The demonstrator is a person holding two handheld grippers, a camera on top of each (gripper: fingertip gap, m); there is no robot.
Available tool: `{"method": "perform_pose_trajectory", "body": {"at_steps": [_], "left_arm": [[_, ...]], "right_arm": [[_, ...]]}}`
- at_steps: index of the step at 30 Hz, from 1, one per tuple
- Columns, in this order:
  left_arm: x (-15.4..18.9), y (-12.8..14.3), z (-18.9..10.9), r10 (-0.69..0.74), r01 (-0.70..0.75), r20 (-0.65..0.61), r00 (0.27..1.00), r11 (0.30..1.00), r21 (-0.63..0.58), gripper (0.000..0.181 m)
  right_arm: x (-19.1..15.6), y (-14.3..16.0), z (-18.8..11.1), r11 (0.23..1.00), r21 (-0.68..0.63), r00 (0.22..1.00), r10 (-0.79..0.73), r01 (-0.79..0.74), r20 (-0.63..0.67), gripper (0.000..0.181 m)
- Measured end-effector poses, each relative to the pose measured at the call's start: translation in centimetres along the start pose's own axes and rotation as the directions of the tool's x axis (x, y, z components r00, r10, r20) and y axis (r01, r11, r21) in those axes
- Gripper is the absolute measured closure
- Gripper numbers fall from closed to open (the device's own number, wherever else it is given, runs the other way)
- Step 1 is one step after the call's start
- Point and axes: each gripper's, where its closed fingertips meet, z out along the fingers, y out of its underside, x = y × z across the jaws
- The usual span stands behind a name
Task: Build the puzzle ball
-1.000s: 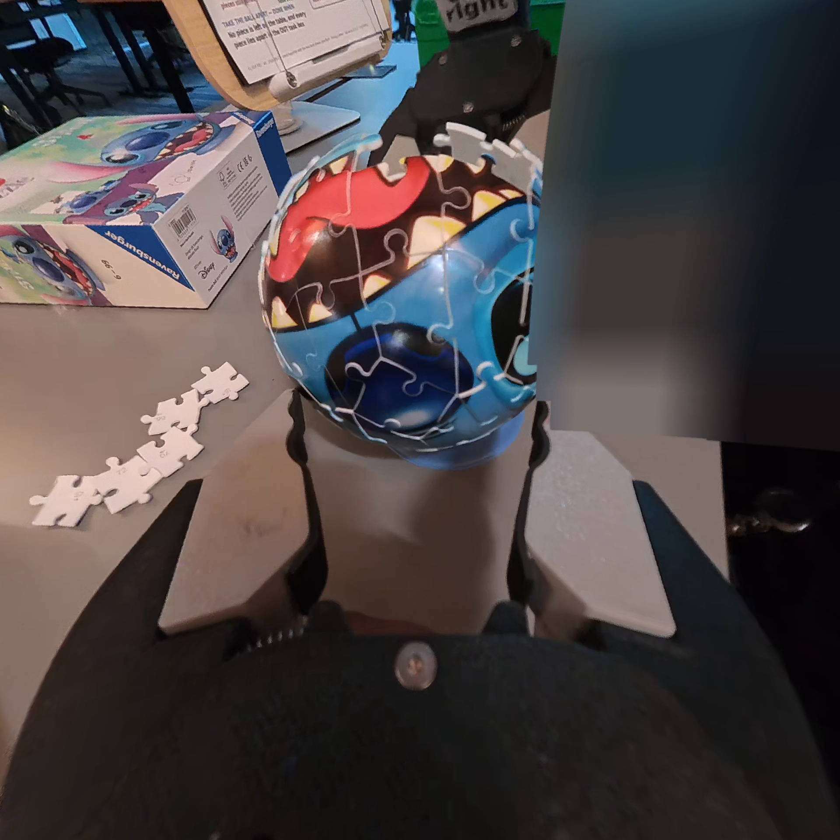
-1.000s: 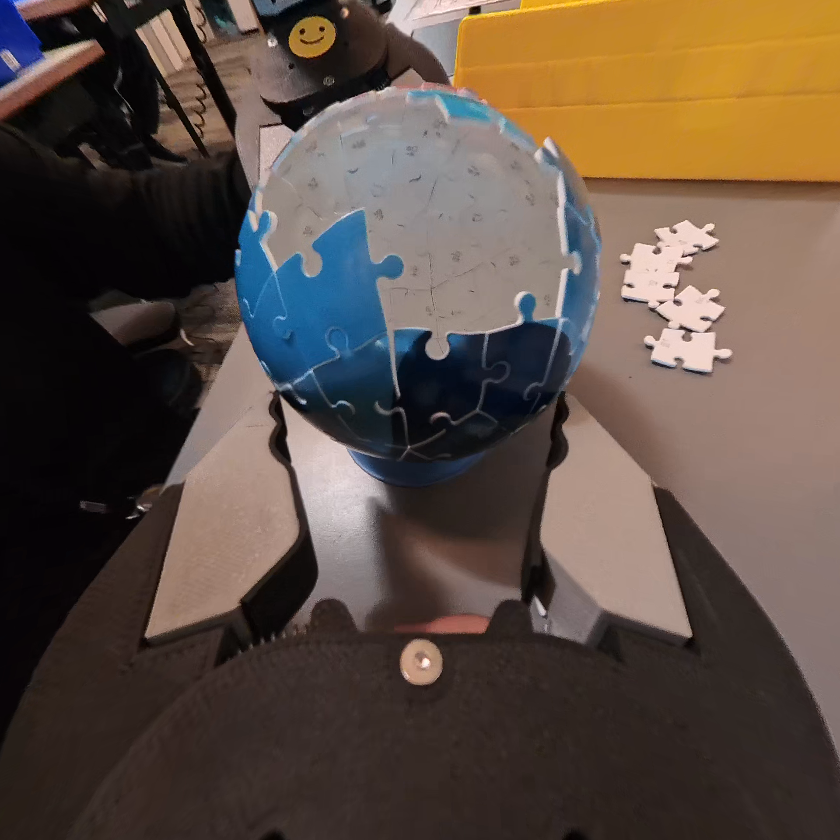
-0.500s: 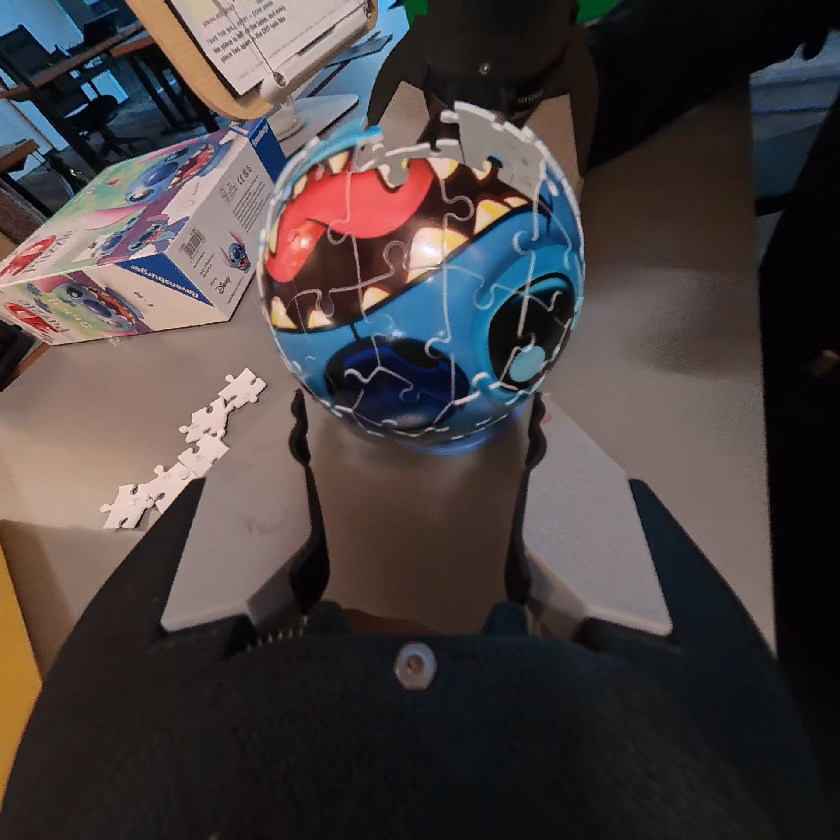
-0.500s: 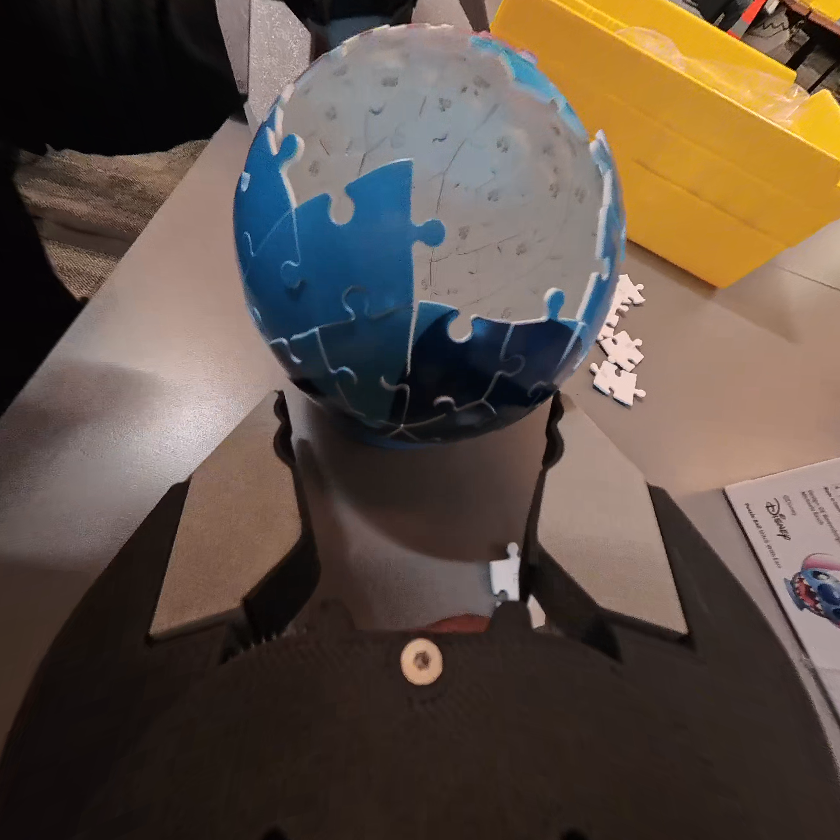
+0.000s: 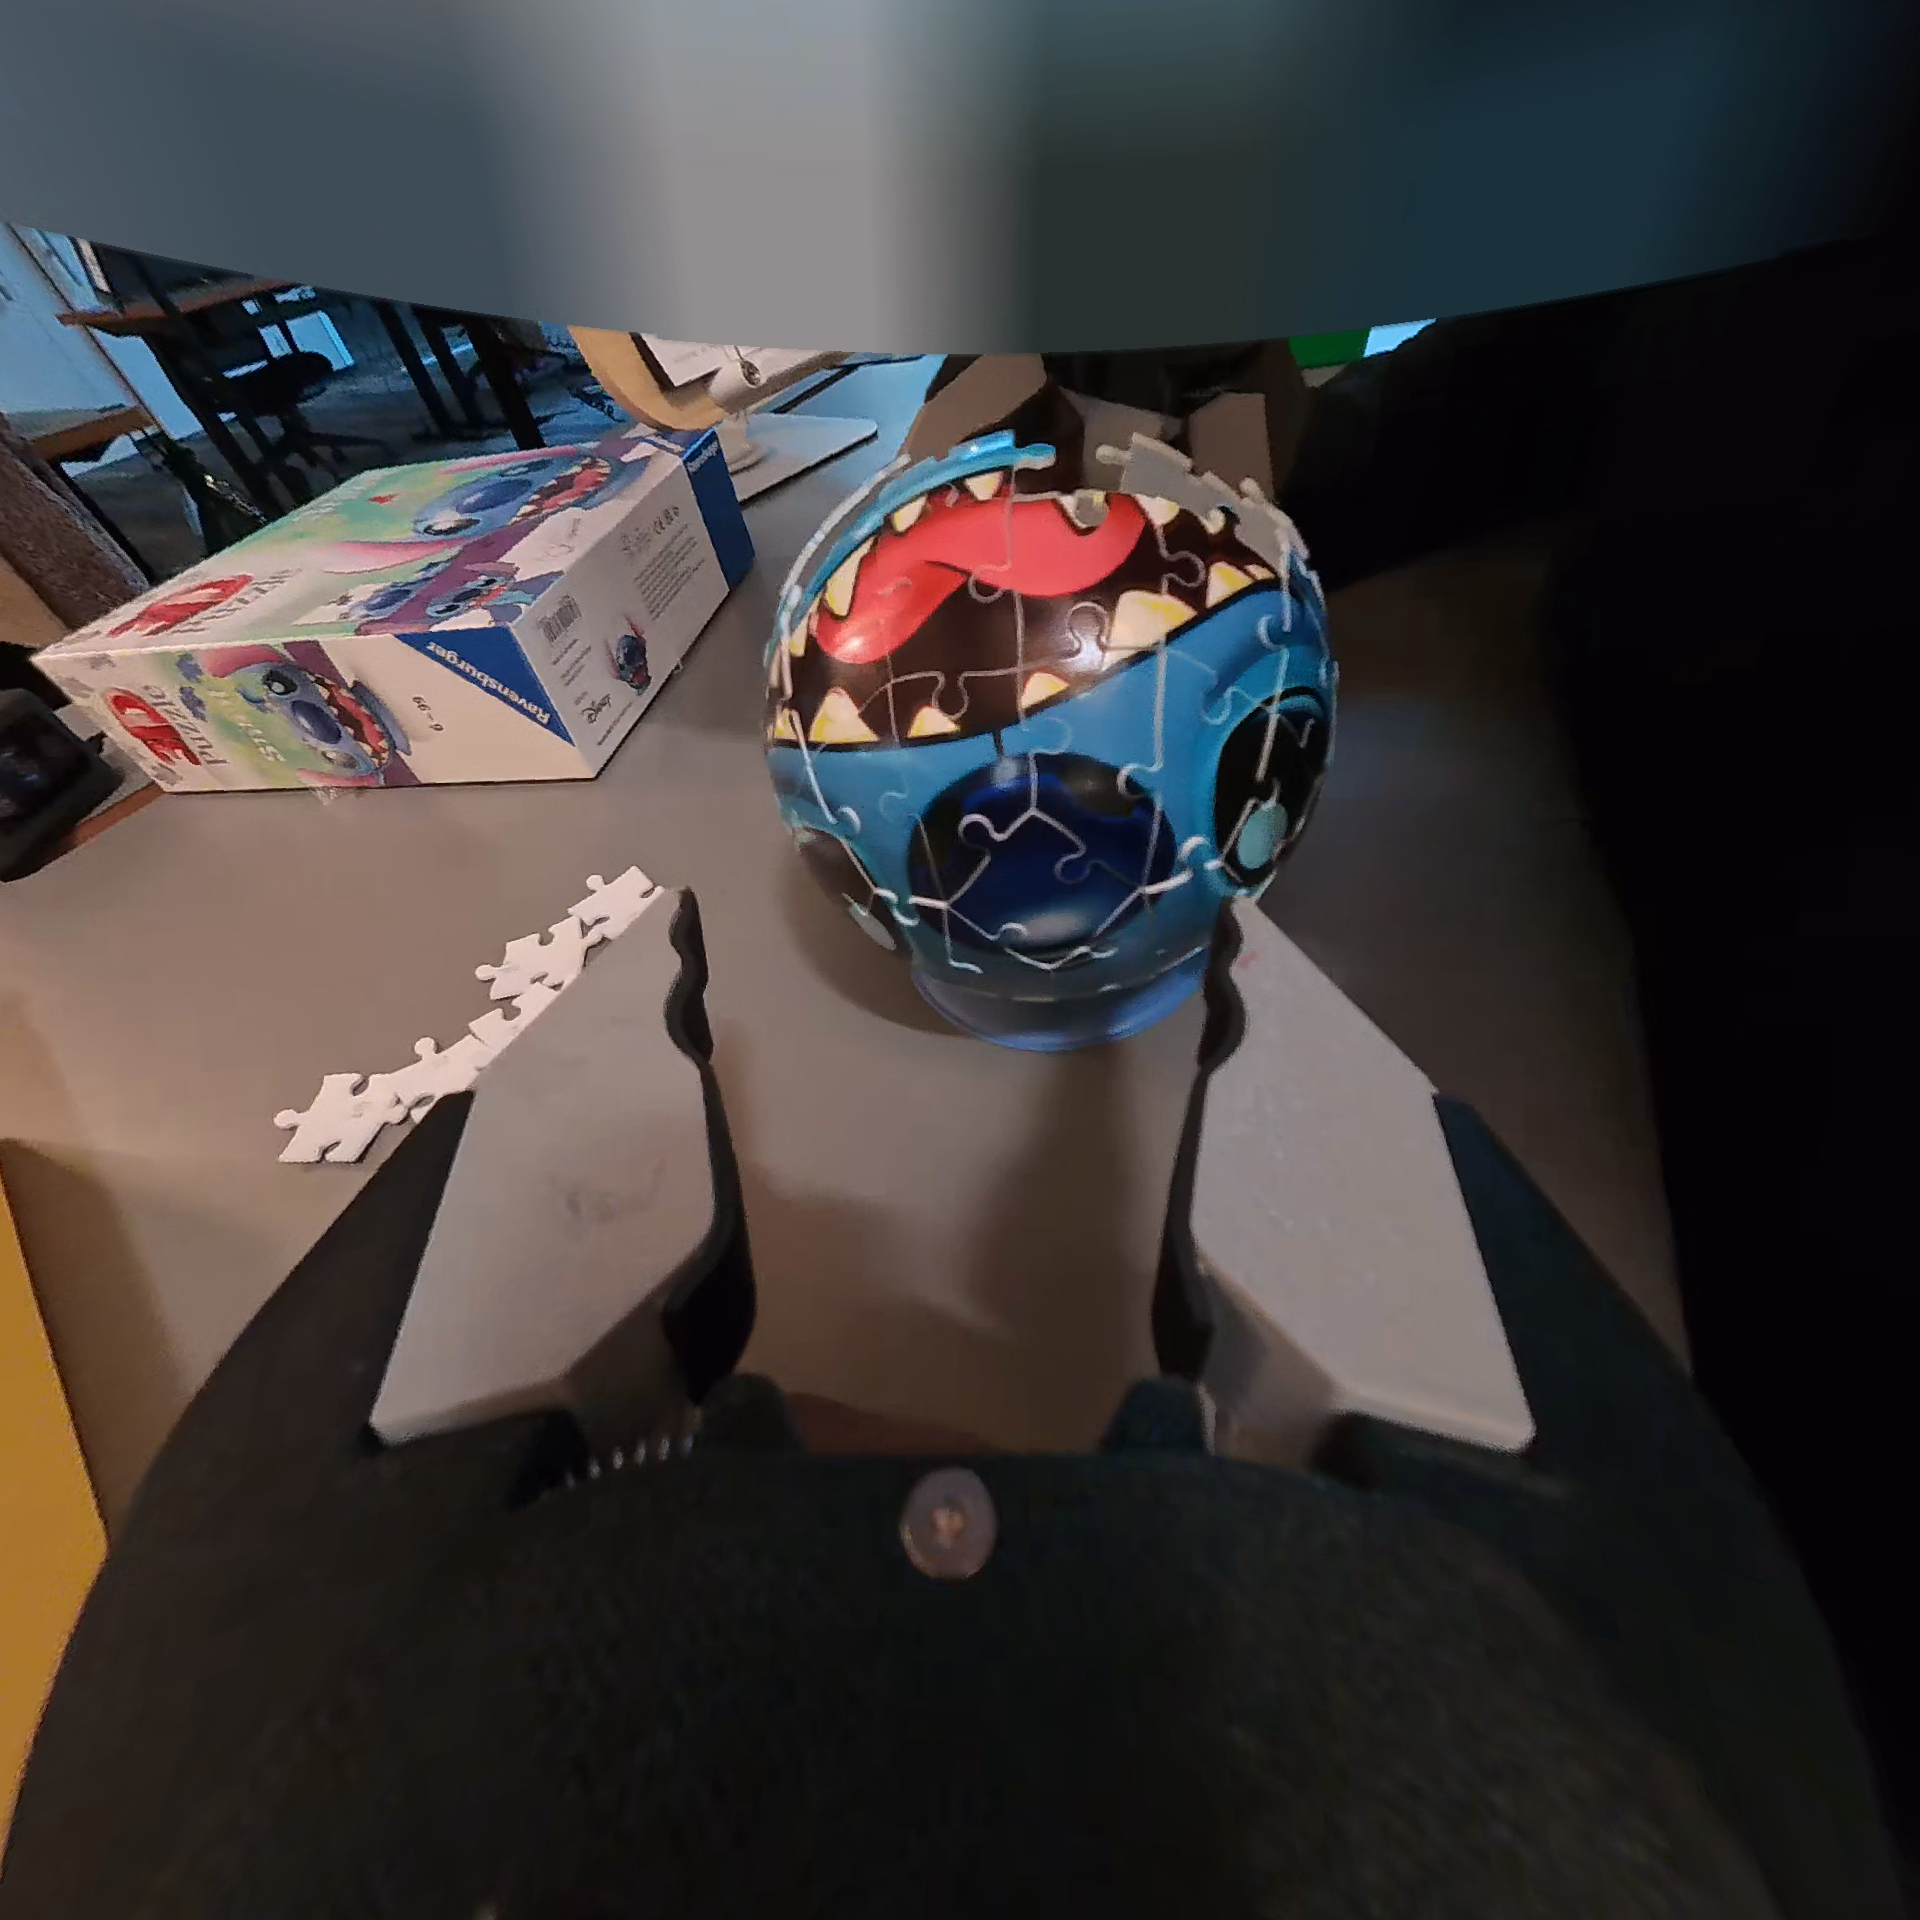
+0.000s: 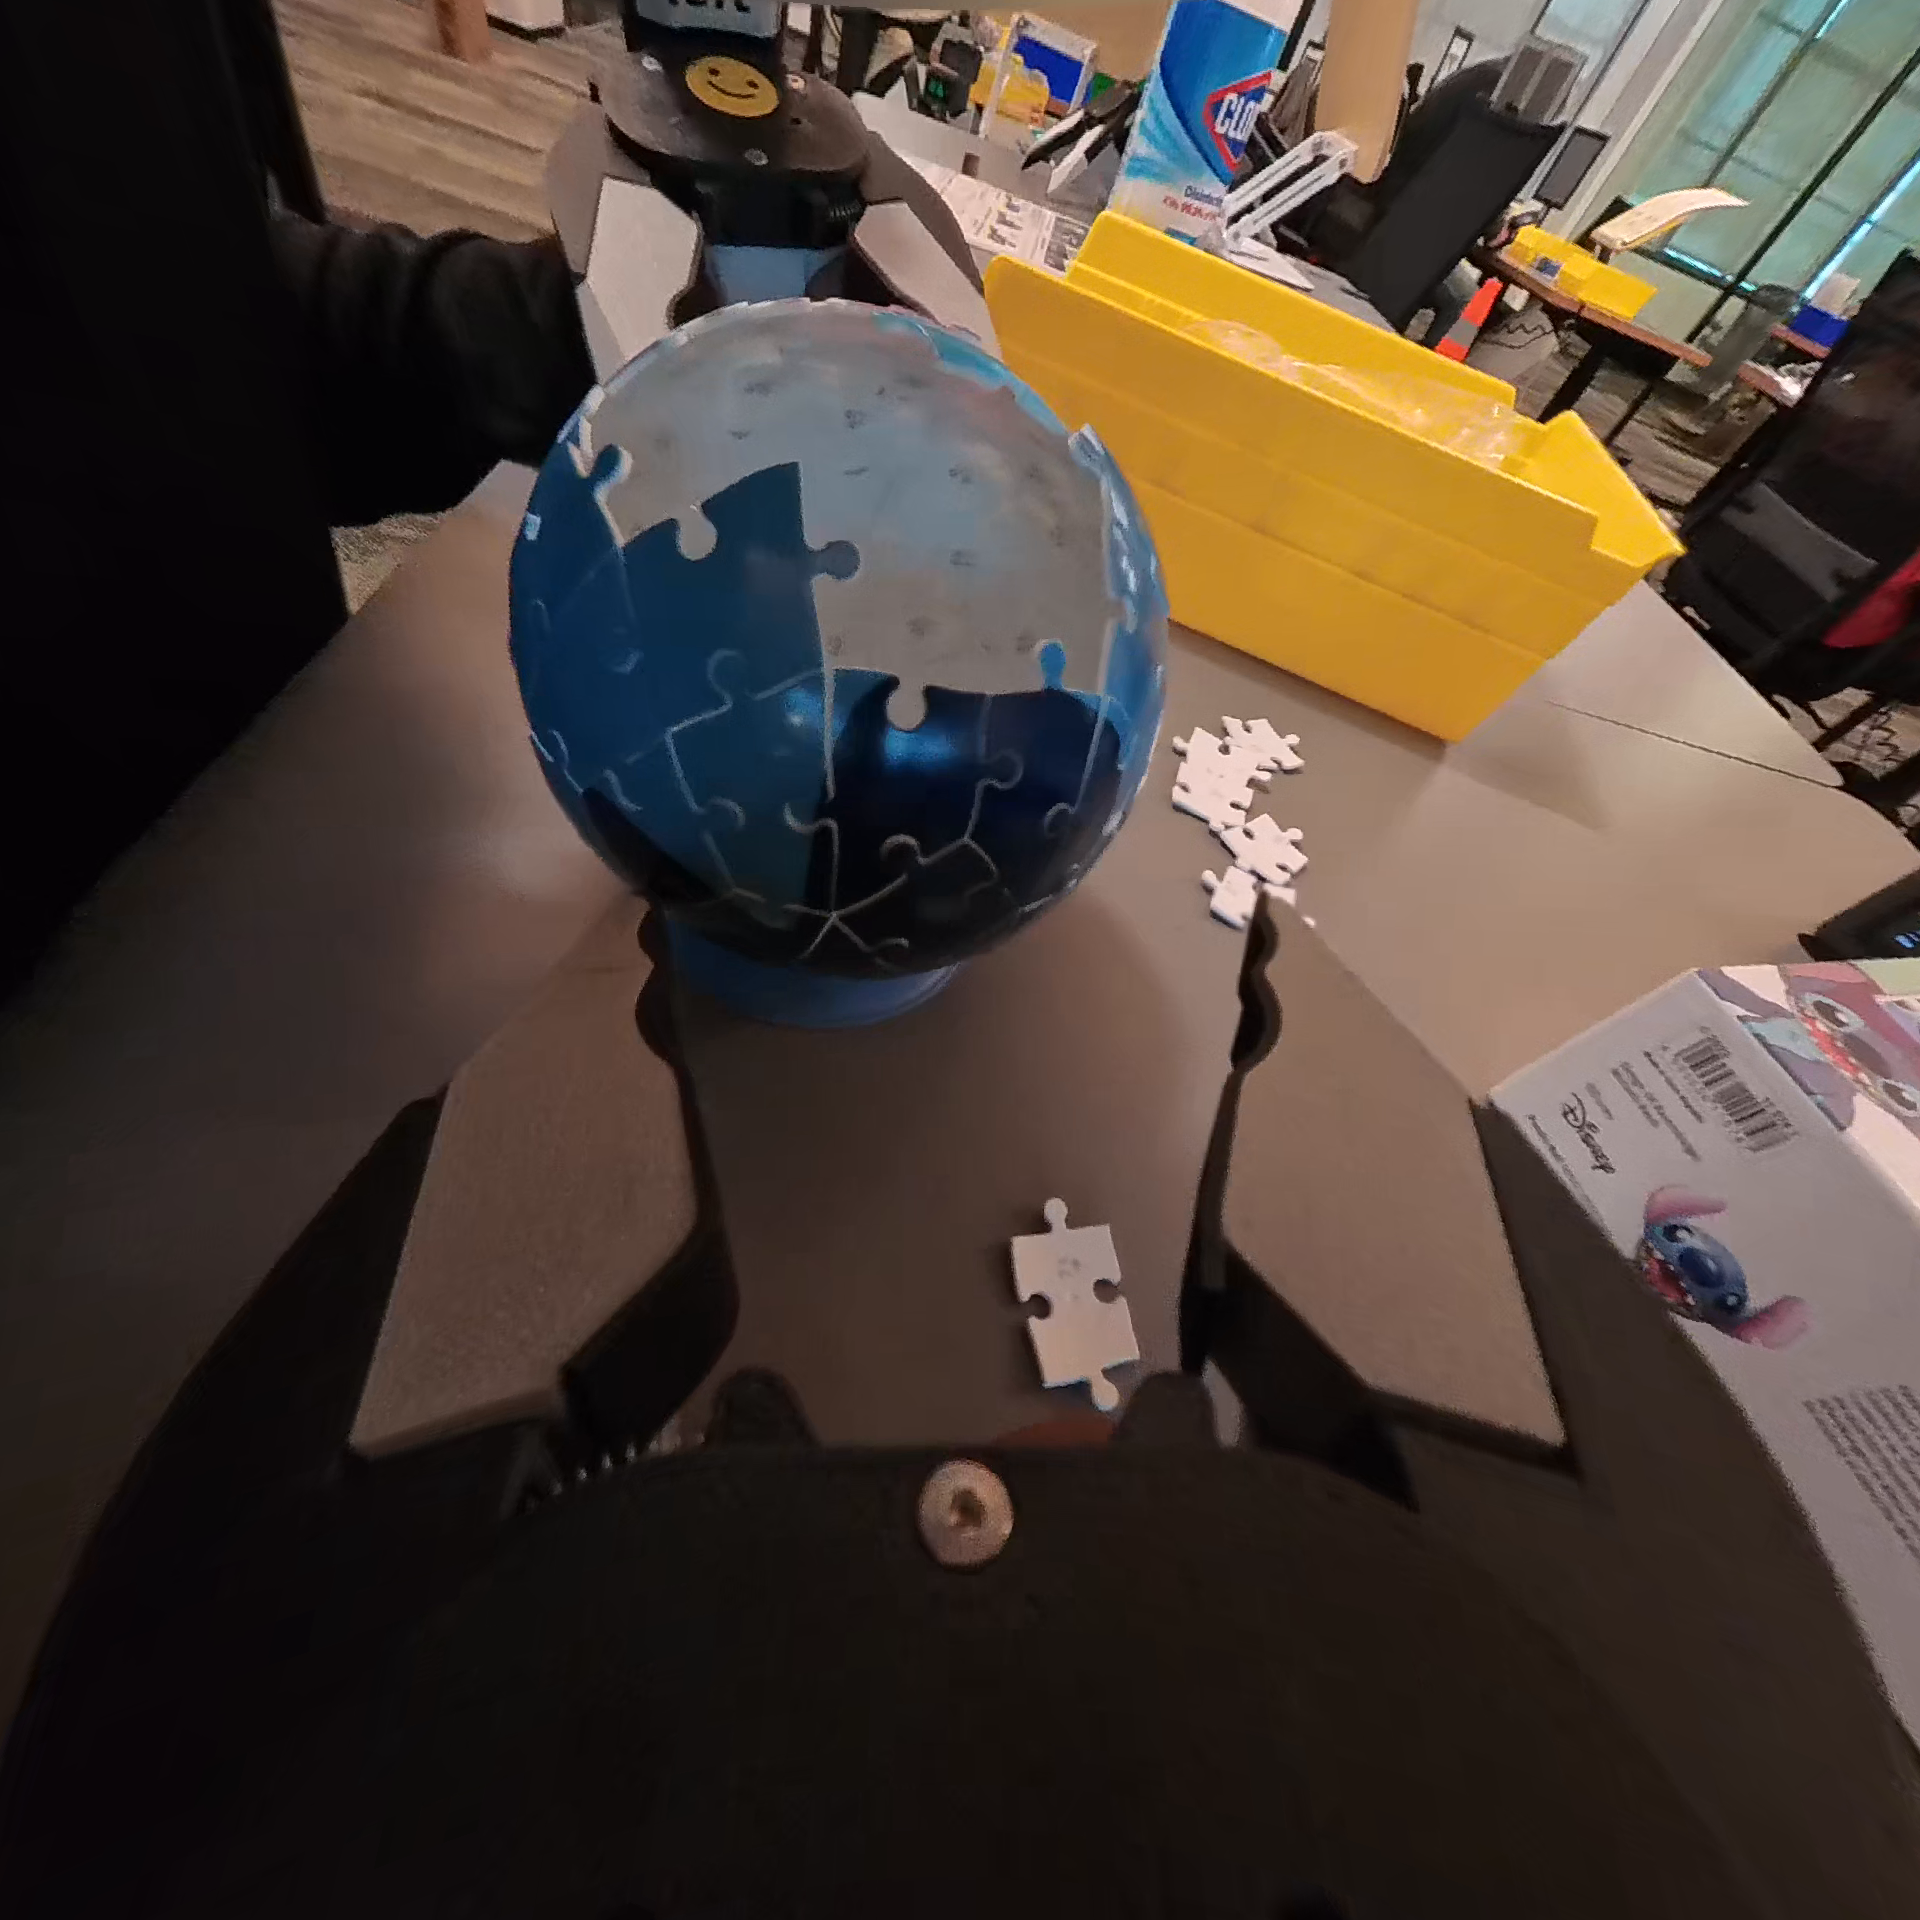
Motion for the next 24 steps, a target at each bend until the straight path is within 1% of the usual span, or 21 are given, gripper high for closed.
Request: {"method": "perform_pose_trajectory", "body": {"at_steps": [4, 7, 11, 16, 24], "left_arm": [[-0.1, -0.2, -0.2, -0.019, 0.02, -0.005, 1.0, 1.0, 0.016, 0.087], [-0.1, -0.2, -0.2, -0.018, 0.018, -0.004, 1.0, 1.0, 0.021, 0.088], [-0.3, -0.2, -0.3, -0.022, 0.022, 0.008, 1.0, 1.0, 0.023, 0.089], [-0.4, -0.3, -0.3, -0.03, 0.029, 0.011, 0.999, 0.999, 0.026, 0.09], [-0.5, -0.3, -0.4, -0.025, 0.025, 0.019, 1.0, 0.999, 0.03, 0.091]], "right_arm": [[-0.5, -0.3, -0.4, 0.999, 0.022, 0.998, 0.039, -0.04, 0.039, 0.079], [-0.7, -0.2, -0.6, 0.999, 0.02, 0.998, 0.048, -0.049, 0.049, 0.078], [-0.7, -0.2, -1.0, 0.998, 0.03, 0.998, 0.049, -0.05, 0.037, 0.079], [-0.1, -0.3, -1.4, 0.998, 0.046, 0.999, 0.053, -0.053, 0.01, 0.083], [0.7, -0.4, -1.7, 0.995, 0.065, 0.997, 0.075, -0.074, -0.014, 0.084]]}}
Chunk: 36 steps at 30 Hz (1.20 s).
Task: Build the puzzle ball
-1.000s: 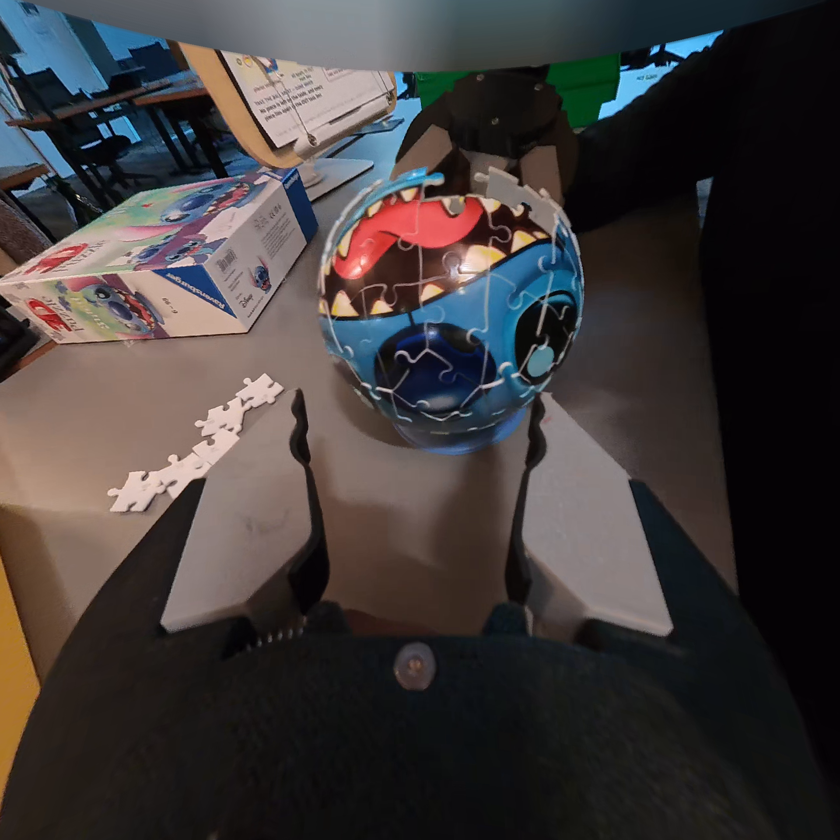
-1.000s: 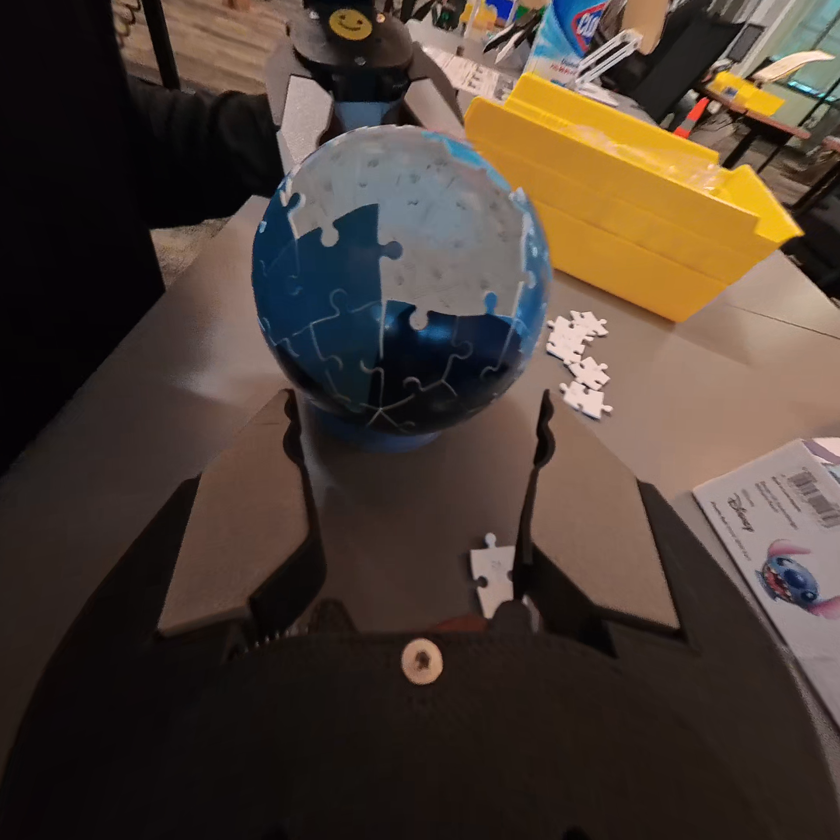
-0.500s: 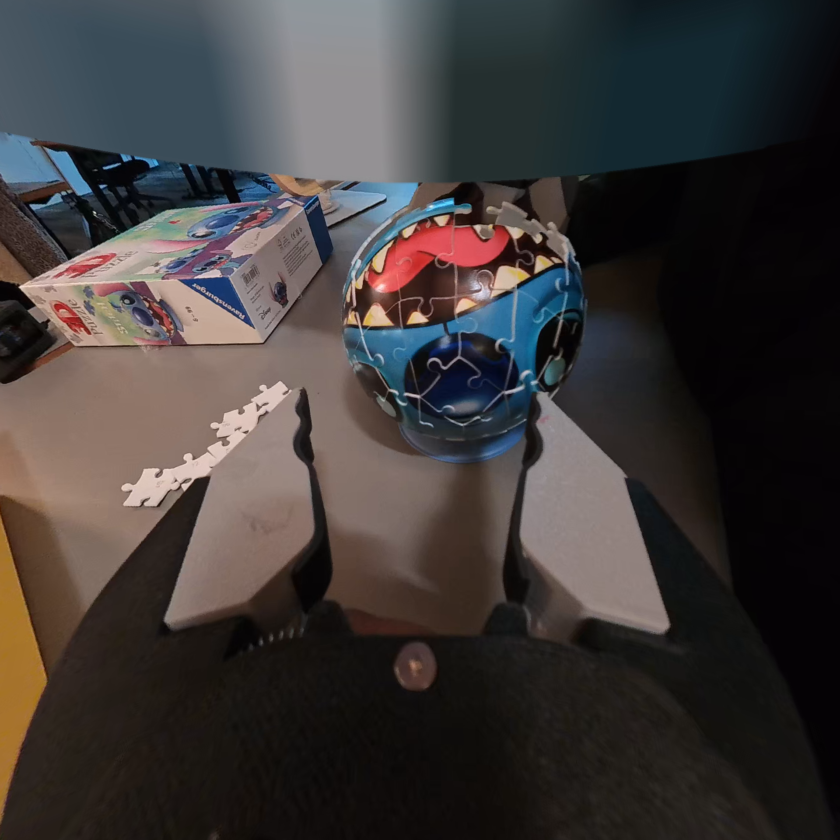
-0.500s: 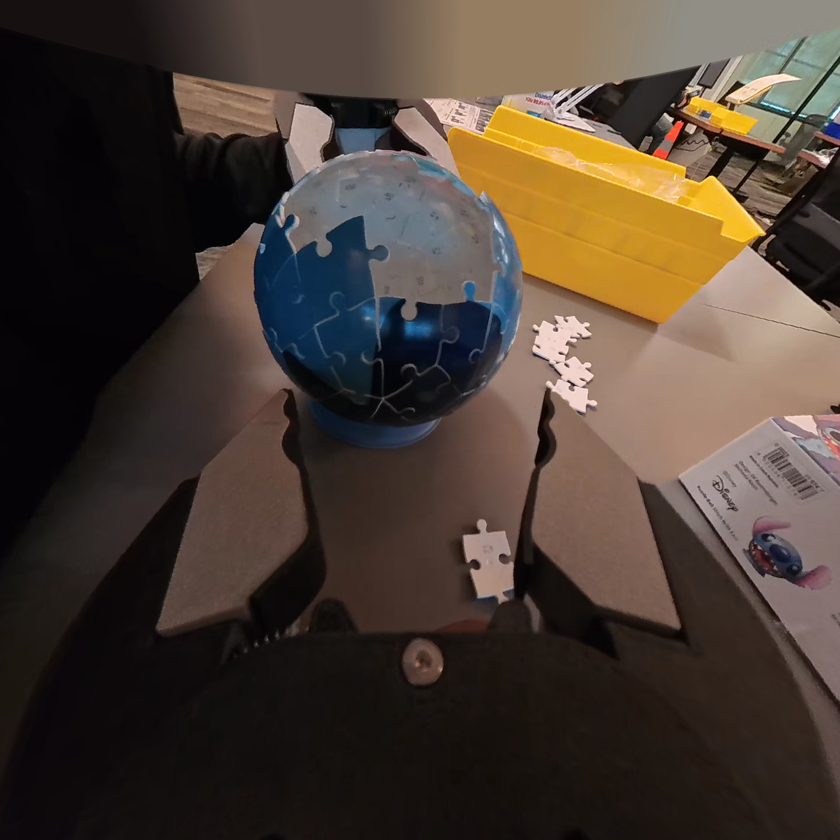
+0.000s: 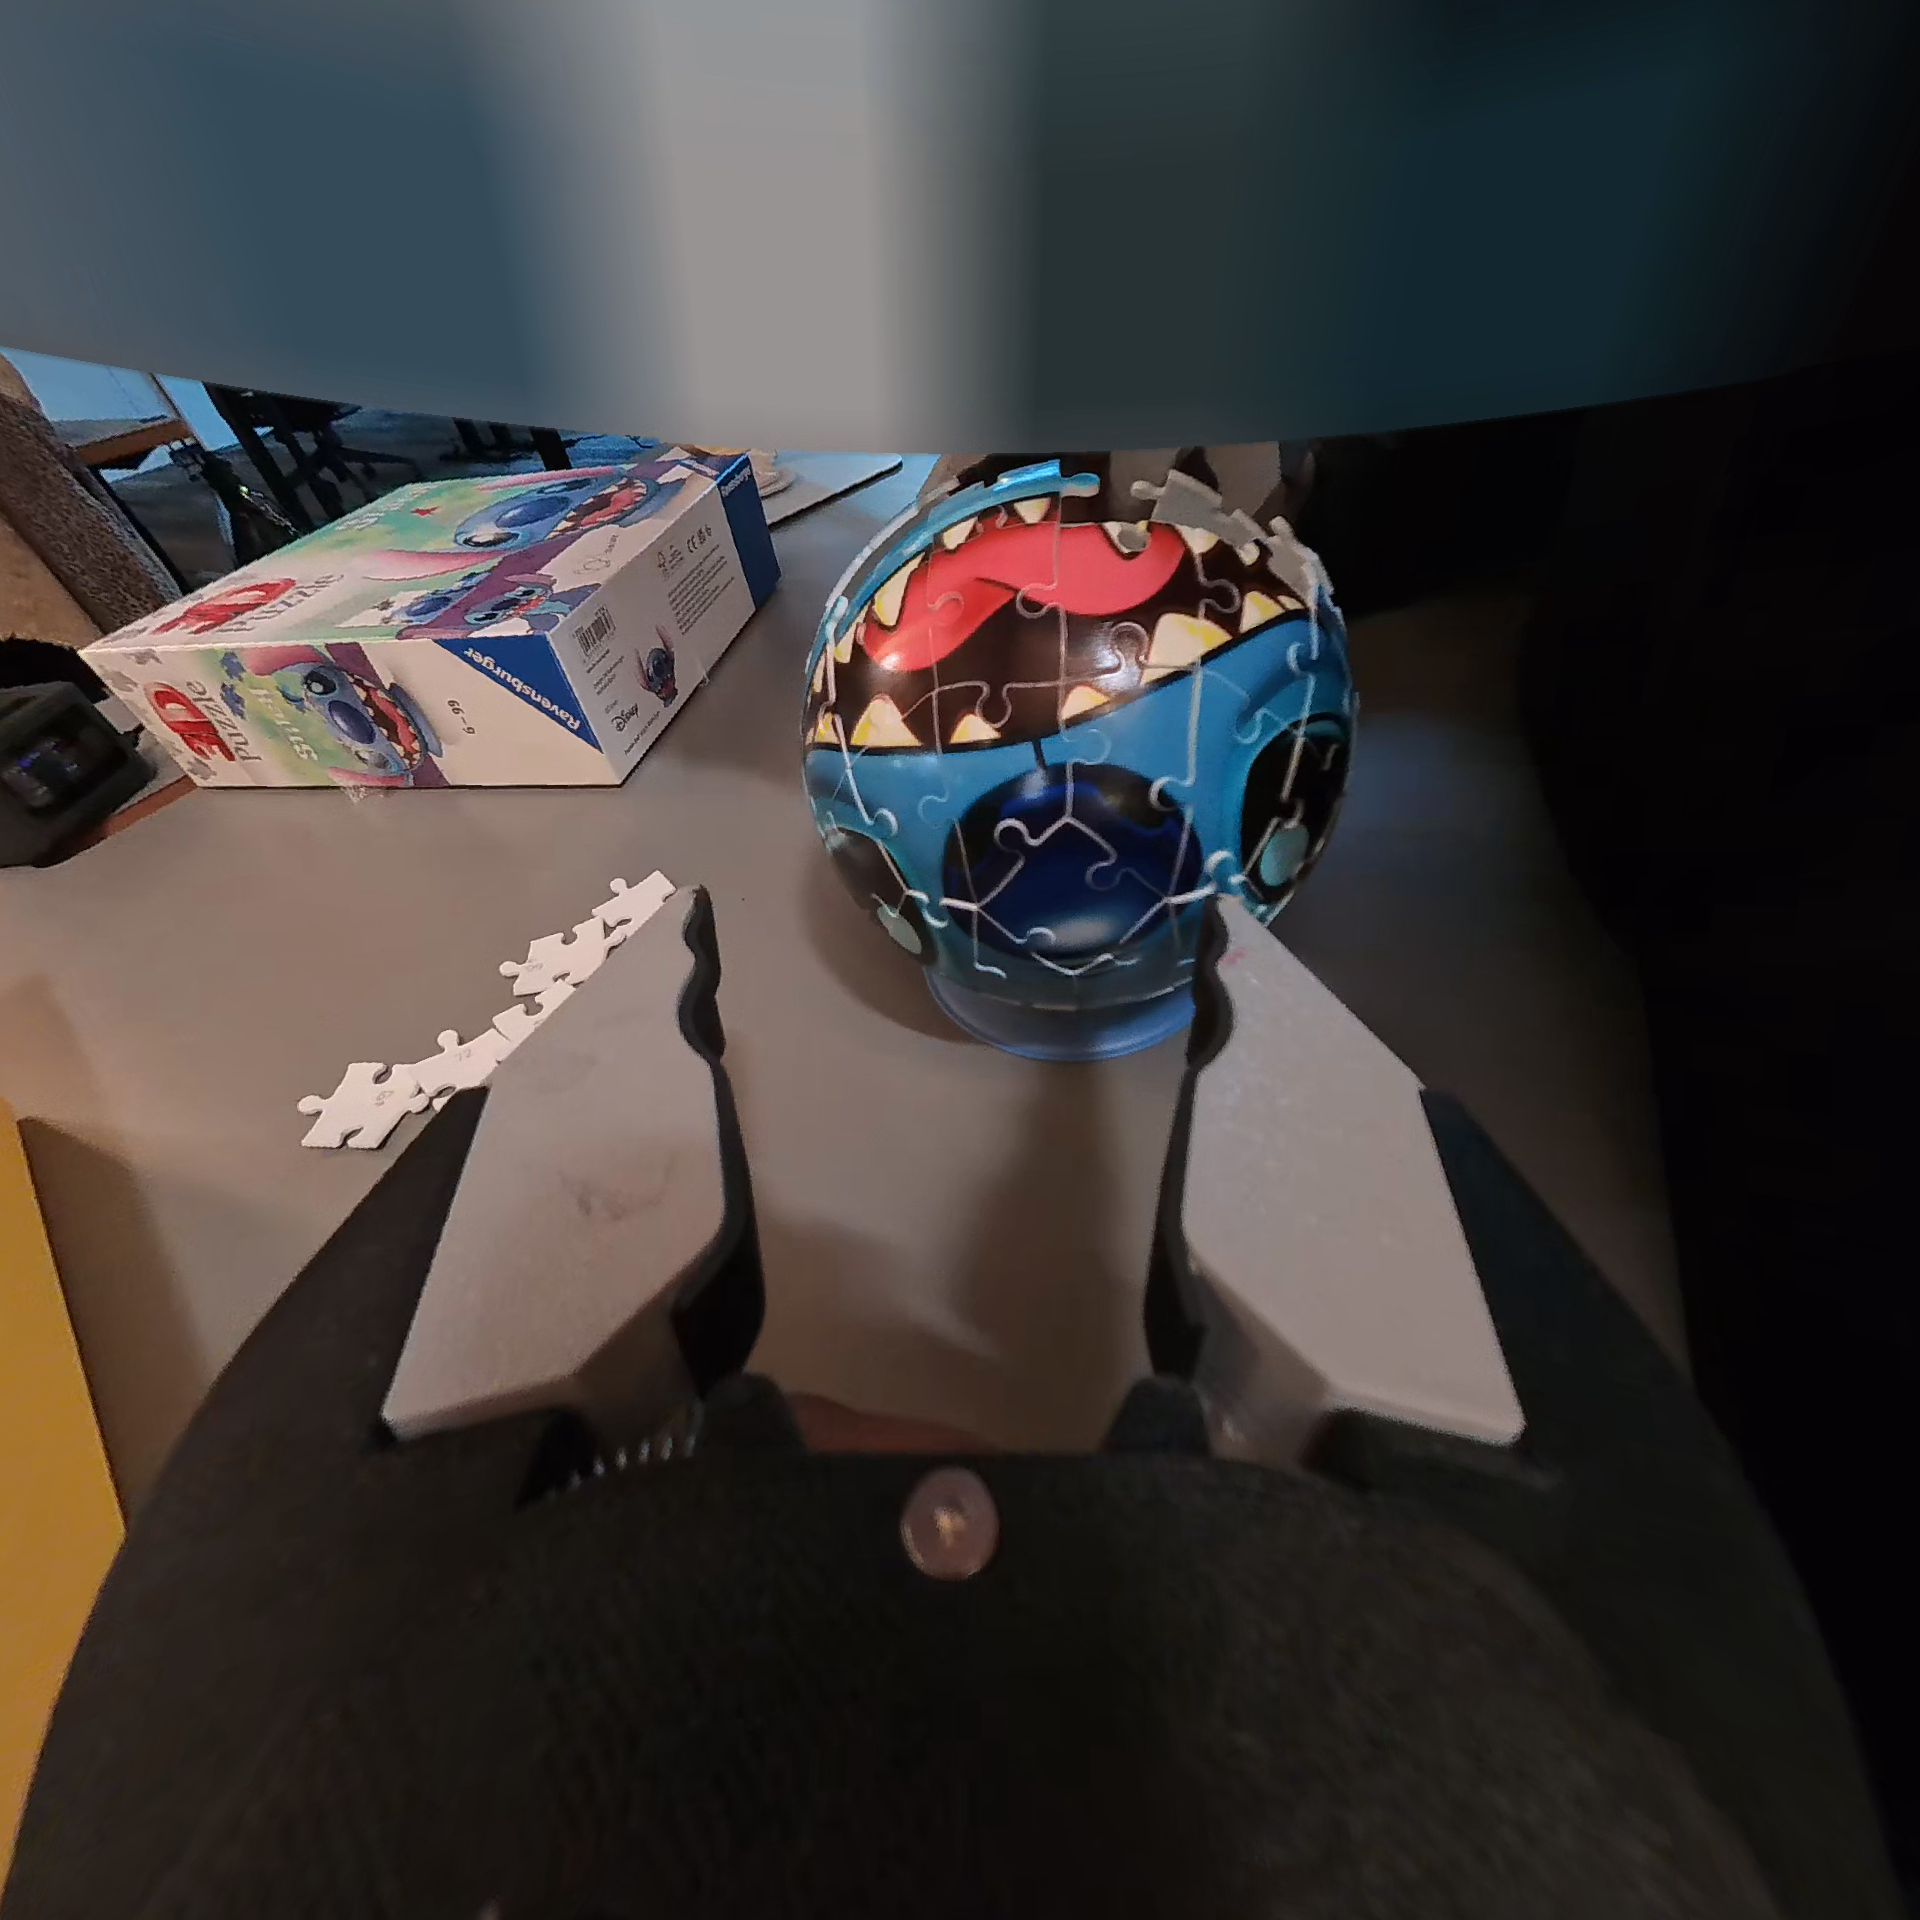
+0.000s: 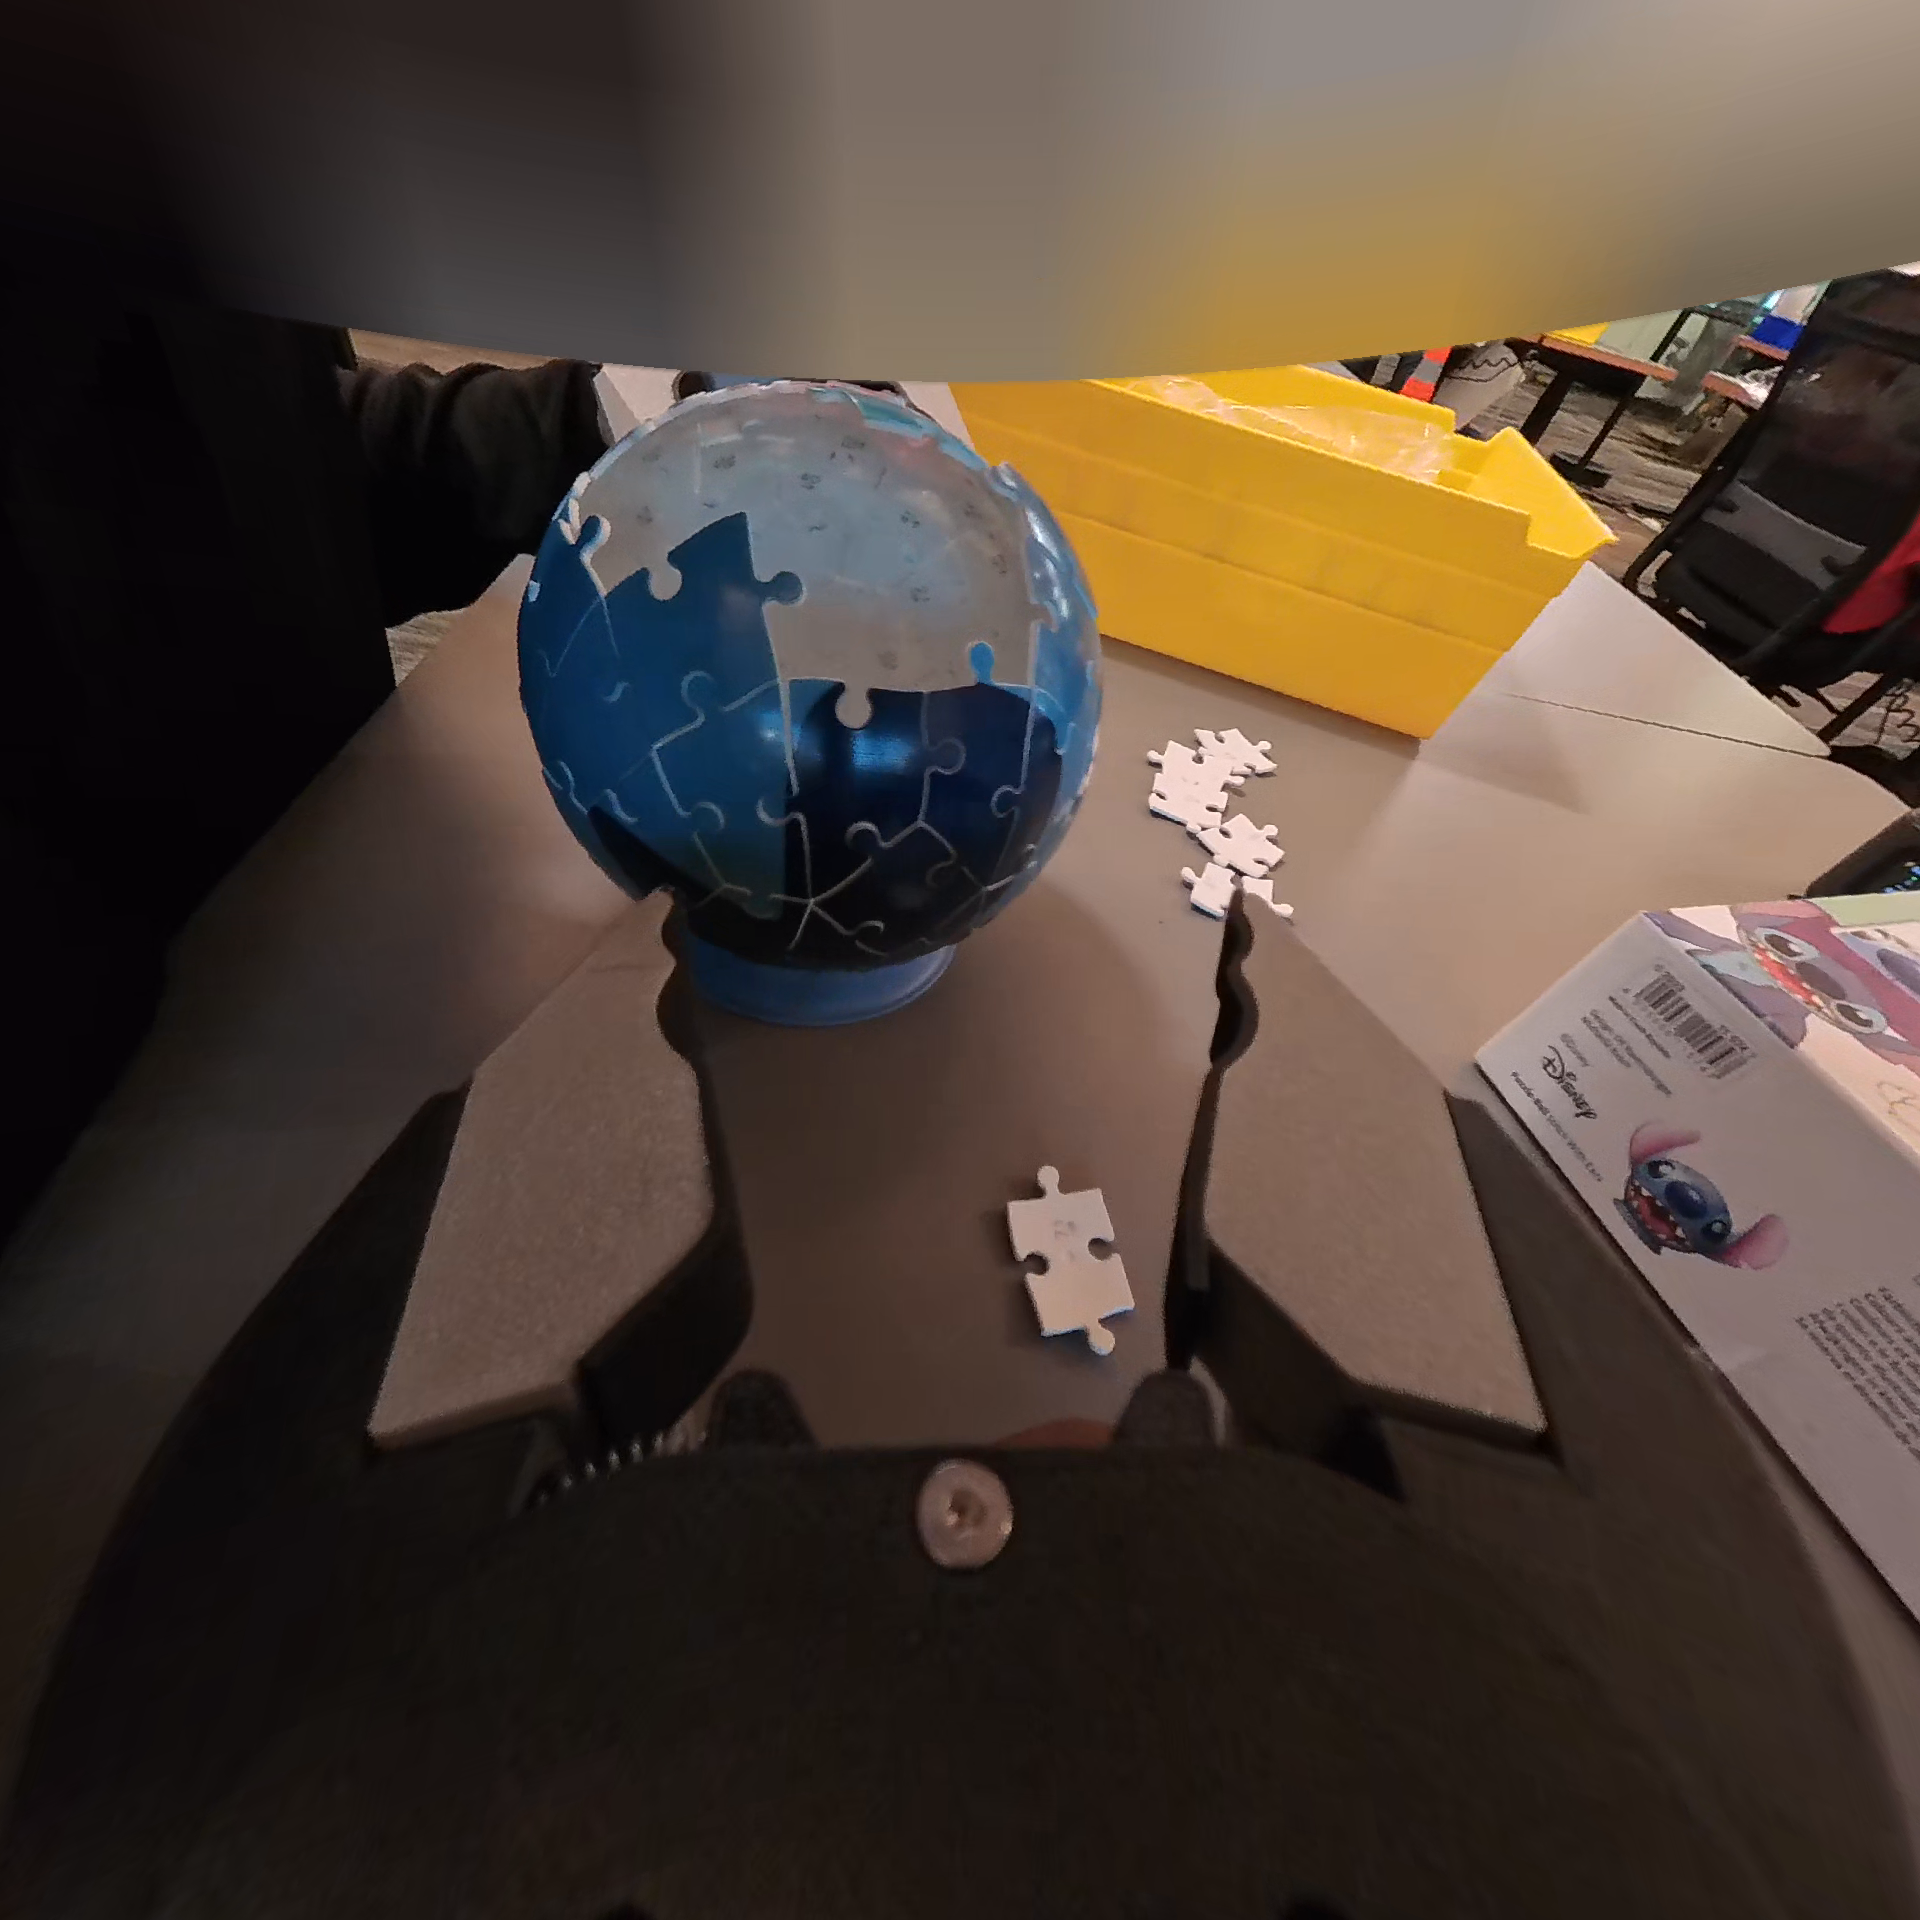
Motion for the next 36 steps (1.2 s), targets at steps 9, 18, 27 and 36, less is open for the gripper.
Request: {"method": "perform_pose_trajectory", "body": {"at_steps": [9, 18, 27, 36], "left_arm": [[-0.1, 0.0, 0.0, -0.003, 0.003, -0.001, 1.0, 1.0, 0.004, 0.092], [-1.1, -0.6, -0.6, -0.049, 0.047, 0.032, 0.998, 0.998, 0.052, 0.093], [-2.2, -1.1, -1.5, -0.08, 0.072, 0.077, 0.994, 0.992, 0.108, 0.101], [-3.1, -1.2, -1.8, -0.098, 0.083, 0.108, 0.989, 0.988, 0.128, 0.107]], "right_arm": [[0.5, 0.0, -0.1, 1.0, 0.006, 1.0, 0.013, -0.013, -0.011, 0.084], [1.0, -0.3, -0.5, 0.998, 0.038, 0.999, 0.042, -0.041, -0.012, 0.092], [2.6, -1.5, -2.1, 0.986, 0.133, 0.992, 0.113, -0.104, -0.057, 0.101], [5.1, -1.6, -4.1, 0.975, 0.183, 0.976, 0.152, -0.122, -0.159, 0.106]]}}
